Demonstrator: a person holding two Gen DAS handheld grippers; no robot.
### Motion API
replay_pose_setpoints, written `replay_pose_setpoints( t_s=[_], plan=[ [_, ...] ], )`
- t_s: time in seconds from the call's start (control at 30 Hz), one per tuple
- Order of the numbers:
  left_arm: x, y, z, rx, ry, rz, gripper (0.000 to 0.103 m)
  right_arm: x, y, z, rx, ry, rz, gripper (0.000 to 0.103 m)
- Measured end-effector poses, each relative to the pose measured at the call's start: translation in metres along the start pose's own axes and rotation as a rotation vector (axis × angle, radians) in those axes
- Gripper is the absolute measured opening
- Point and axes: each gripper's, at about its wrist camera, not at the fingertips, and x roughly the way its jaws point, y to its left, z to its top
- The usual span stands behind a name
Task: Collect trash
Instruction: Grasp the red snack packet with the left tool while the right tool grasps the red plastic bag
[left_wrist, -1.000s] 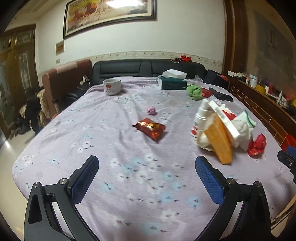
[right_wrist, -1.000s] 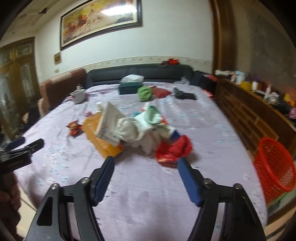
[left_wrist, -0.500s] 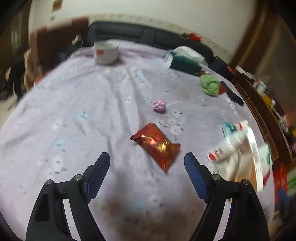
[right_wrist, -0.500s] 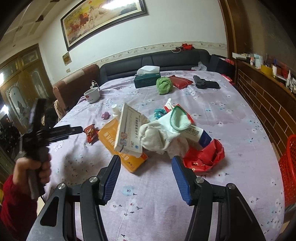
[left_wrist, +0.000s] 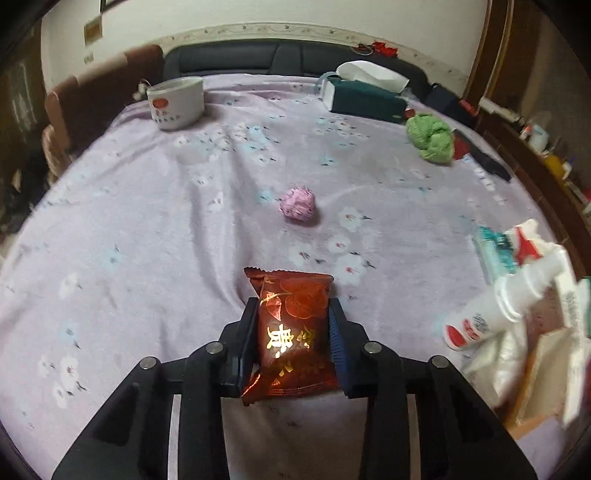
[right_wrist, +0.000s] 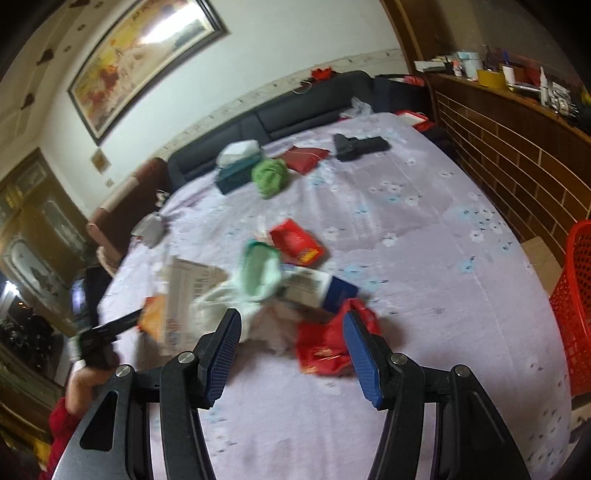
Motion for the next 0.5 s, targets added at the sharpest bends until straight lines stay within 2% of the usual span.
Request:
replay_pose_setpoints(
  t_s=[0.2,0.27,0.3,0.33,0.5],
  plan=[
    [-0.031,0.004,-0.020,0.021,-0.056,-0.068,0.033,0.038,-0.028,-0.004,0.047,0.085,-0.081,0.061],
    [-0.046,0.002,-0.027,0.025,-0.090,-0.098,0.033,0.051,-0.033,-0.007,0.052,0.108,-0.092,0.053],
    [-0.053,0.000,-0.031,0.028,-0.104,-0.113,0.033,0.056,-0.034,-0.009,0.054,0.119,-0.099,0.041],
    [-0.060,-0.001,-0.035,0.030,-0.119,-0.130,0.033,0.060,-0.036,-0.011,0.060,0.133,-0.094,0.036],
    [-0.090,-0.012,-0.050,0.060,-0.172,-0.190,0.033,0.037,-0.034,-0.020,0.062,0.058,-0.089,0.034]
  ],
)
